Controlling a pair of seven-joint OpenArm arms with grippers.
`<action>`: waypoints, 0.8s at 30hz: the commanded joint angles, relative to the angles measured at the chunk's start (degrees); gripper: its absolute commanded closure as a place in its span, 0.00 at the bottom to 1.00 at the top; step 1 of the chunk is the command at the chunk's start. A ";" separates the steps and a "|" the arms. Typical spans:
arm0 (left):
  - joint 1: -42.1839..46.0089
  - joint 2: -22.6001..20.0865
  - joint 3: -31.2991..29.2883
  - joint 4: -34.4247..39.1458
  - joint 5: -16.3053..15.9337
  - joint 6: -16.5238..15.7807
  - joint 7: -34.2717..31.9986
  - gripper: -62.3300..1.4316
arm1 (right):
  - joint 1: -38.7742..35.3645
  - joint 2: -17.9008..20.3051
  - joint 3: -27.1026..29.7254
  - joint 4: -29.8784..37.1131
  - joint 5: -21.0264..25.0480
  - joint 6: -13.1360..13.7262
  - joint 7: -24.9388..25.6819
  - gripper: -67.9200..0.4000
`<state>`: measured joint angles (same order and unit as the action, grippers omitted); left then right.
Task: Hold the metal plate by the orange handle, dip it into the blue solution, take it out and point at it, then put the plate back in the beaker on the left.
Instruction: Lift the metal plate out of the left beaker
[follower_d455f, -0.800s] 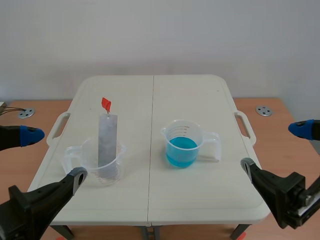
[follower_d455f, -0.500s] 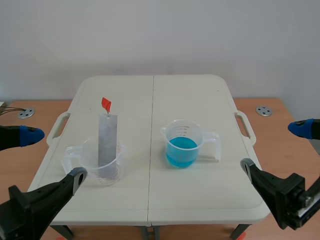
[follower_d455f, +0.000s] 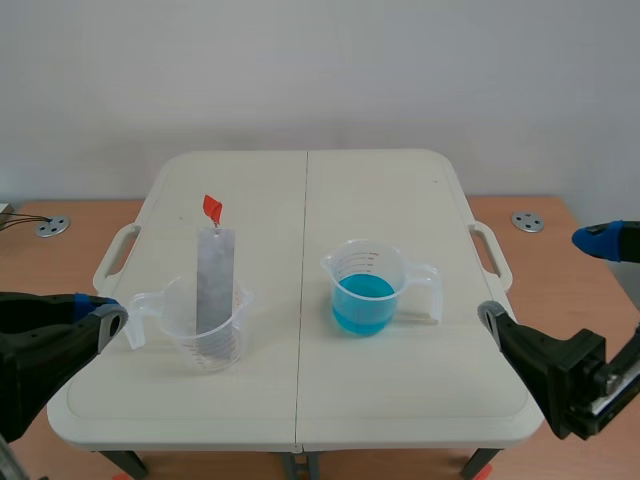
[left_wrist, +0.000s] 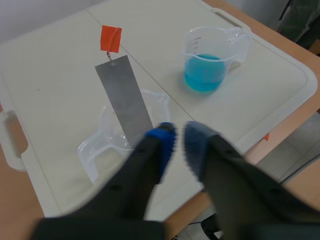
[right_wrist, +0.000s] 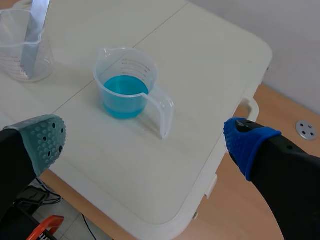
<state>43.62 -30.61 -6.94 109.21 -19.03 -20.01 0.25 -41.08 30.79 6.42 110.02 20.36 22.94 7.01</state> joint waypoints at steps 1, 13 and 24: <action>0.20 0.24 -0.09 0.50 0.52 -0.04 -0.81 0.95 | 0.42 0.02 0.02 0.76 0.17 -0.09 0.68 0.02; 10.40 0.24 -7.26 0.59 3.19 0.17 -8.72 0.95 | 8.26 0.02 -8.20 0.76 -2.40 0.20 -0.48 0.02; 22.49 0.26 -15.34 0.57 5.62 0.15 -14.51 0.95 | 20.92 -0.04 -18.08 -1.27 -2.21 -1.33 -6.69 0.02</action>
<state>65.60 -30.63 -22.28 109.21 -12.93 -19.79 -13.19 -21.26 30.79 -11.62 109.30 17.39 21.71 -0.21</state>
